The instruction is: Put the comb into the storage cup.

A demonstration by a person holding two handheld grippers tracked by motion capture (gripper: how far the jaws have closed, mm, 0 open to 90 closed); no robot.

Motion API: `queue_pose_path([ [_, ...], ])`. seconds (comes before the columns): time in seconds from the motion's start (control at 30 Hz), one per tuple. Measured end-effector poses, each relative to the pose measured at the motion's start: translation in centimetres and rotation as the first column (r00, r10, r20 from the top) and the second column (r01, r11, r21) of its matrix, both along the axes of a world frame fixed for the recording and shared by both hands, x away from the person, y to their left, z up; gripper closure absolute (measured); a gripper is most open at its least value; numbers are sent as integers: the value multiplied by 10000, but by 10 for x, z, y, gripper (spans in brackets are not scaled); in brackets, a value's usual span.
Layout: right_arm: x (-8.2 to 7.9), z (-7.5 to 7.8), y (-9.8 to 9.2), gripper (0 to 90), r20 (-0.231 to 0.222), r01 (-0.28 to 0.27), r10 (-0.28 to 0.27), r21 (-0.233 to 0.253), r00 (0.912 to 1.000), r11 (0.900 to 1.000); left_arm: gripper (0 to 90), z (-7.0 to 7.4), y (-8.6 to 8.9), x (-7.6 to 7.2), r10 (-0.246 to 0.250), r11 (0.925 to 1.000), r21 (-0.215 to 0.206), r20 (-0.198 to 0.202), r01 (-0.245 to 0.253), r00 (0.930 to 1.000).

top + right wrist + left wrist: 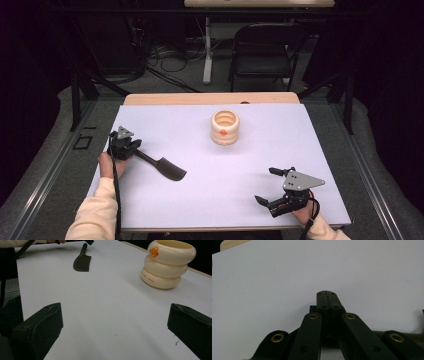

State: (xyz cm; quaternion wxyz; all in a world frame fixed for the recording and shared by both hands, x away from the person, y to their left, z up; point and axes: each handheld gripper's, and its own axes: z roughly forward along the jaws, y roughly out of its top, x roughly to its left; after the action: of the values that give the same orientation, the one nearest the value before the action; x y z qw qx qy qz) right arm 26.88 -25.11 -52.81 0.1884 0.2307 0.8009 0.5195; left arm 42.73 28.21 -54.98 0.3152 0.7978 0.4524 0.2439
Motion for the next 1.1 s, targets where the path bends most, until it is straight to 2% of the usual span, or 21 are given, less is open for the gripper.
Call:
queue_pose_path([
  [0.4,0,0,0,0,26,8,-8,20,10000,10000,900,-3,2,-1,4,9999,116,-542,2,9985],
  [0.63,0,0,0,0,39,29,-29,17,10000,10000,900,-3,5,-3,56,9999,89,-746,-50,9972],
  [0.77,0,0,0,0,40,44,-44,6,10000,10000,900,-4,7,-6,31,9997,239,-818,-11,9966],
  [1.1,0,0,0,0,-2,58,-58,-33,10000,10000,900,-4,10,-14,-67,9998,183,-1040,87,9946],
])
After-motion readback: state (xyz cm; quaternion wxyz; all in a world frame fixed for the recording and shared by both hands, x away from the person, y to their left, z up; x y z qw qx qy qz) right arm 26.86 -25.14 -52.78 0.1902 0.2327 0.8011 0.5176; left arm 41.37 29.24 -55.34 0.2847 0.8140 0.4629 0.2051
